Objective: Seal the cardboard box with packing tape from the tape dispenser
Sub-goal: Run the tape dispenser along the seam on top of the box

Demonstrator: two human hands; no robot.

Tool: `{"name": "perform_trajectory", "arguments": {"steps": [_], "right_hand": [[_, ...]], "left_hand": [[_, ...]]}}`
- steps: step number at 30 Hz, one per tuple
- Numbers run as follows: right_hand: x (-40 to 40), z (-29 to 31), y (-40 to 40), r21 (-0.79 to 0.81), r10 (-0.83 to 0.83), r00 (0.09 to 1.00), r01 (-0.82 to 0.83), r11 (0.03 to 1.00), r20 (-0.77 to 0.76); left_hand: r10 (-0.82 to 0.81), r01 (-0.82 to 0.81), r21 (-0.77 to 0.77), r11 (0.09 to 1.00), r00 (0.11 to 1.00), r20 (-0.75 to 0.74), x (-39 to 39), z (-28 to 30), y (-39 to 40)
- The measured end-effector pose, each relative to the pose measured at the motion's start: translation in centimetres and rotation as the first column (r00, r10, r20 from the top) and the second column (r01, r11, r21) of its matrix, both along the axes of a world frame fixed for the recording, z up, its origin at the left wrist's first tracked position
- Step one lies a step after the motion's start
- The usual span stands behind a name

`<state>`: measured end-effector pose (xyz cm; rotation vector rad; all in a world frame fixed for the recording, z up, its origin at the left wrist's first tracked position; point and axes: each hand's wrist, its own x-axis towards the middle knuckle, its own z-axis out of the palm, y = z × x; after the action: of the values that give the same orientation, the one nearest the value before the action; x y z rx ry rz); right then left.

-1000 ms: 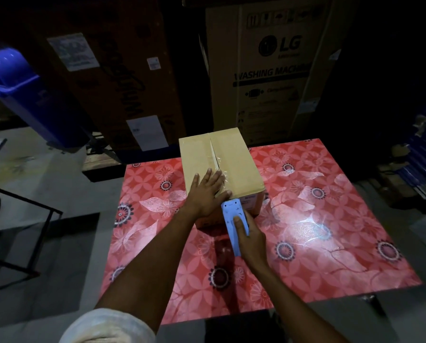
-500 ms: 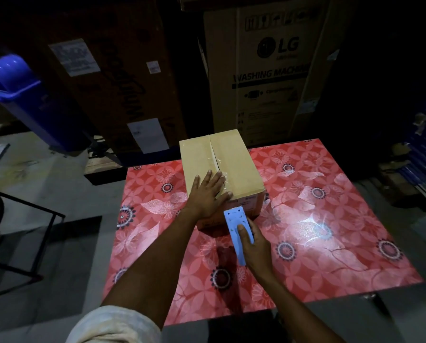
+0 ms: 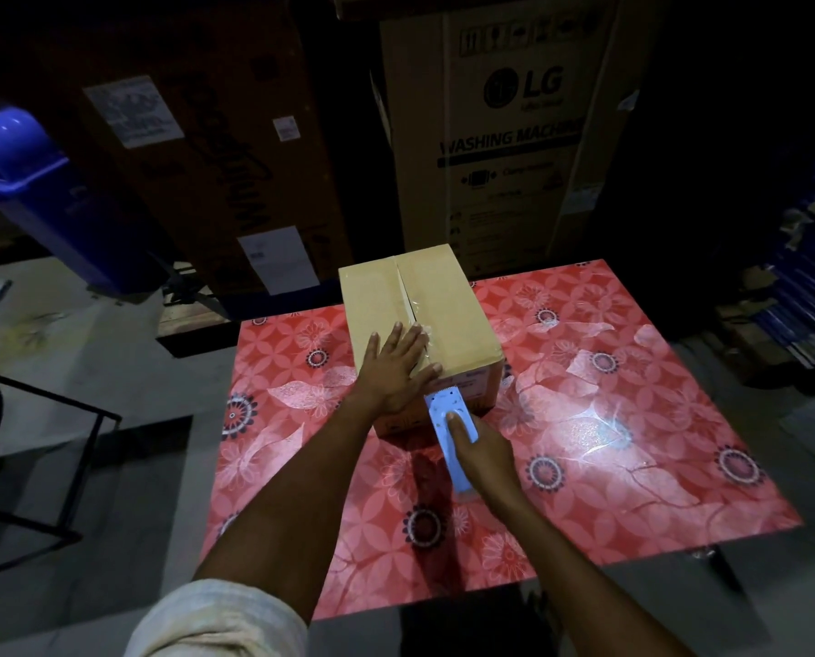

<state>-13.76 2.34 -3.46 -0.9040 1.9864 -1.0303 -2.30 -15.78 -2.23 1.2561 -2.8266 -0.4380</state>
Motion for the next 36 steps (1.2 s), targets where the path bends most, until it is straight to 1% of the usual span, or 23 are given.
{"name": "perform_trajectory", "arguments": {"steps": [5,9,11,13,16,18,22,26,29,32,34,36], "right_hand": [[-0.7,1.0,-1.2,0.127,0.021,1.000,-0.020,0.992,-0.010],[-0.8,1.7,-1.2,0.153,-0.022,0.999,0.015,0.988,0.046],[-0.4,1.5,-0.5,0.114,-0.017,0.999,0.013,0.993,0.028],[0.2,1.2,0.7,0.029,-0.022,1.000,0.022,0.999,0.022],[0.7,0.5,2.1,-0.061,-0.040,0.998,0.043,0.997,0.057],[0.8,0.2,2.5,-0.077,-0.049,0.995,0.056,0.995,0.088],[0.7,-0.3,2.6,-0.074,-0.049,0.995,0.055,0.996,0.081],[-0.1,0.5,1.0,0.034,-0.015,1.000,0.015,0.999,0.006],[-1.1,2.1,-0.9,0.186,0.016,1.000,-0.014,0.982,-0.007],[-2.2,3.4,-3.1,0.291,-0.001,1.000,0.005,0.957,-0.012],[-3.1,3.9,-4.4,0.340,0.031,0.997,-0.055,0.939,0.075],[-3.6,3.7,-4.9,0.349,0.068,0.968,-0.152,0.925,0.241]], "left_hand": [[-0.018,0.018,-0.011,1.000,1.000,0.024,0.0,-0.2,-0.2],[-0.023,0.024,-0.017,1.000,0.999,0.036,0.0,-0.3,-0.3],[-0.020,0.020,-0.015,1.000,0.999,0.035,0.0,-0.3,-0.3],[-0.013,0.014,-0.019,1.000,0.999,0.030,-0.1,-0.3,-0.3],[-0.010,0.011,-0.023,1.000,0.999,0.030,-0.1,-0.2,-0.2],[-0.011,0.012,-0.014,1.000,0.999,0.030,-0.1,-0.1,-0.2],[-0.011,0.011,-0.006,1.000,1.000,0.027,-0.1,0.0,-0.2],[-0.014,0.014,-0.016,1.000,0.999,0.036,-0.1,0.0,-0.1],[-0.013,0.015,-0.039,0.999,0.999,0.042,-0.1,-0.2,0.0],[-0.017,0.020,-0.059,0.998,0.999,0.048,-0.1,-0.4,0.1],[-0.024,0.028,-0.073,0.997,0.998,0.051,-0.1,-0.4,0.1],[-0.025,0.029,-0.079,0.996,0.998,0.059,-0.1,-0.4,0.1]]}}
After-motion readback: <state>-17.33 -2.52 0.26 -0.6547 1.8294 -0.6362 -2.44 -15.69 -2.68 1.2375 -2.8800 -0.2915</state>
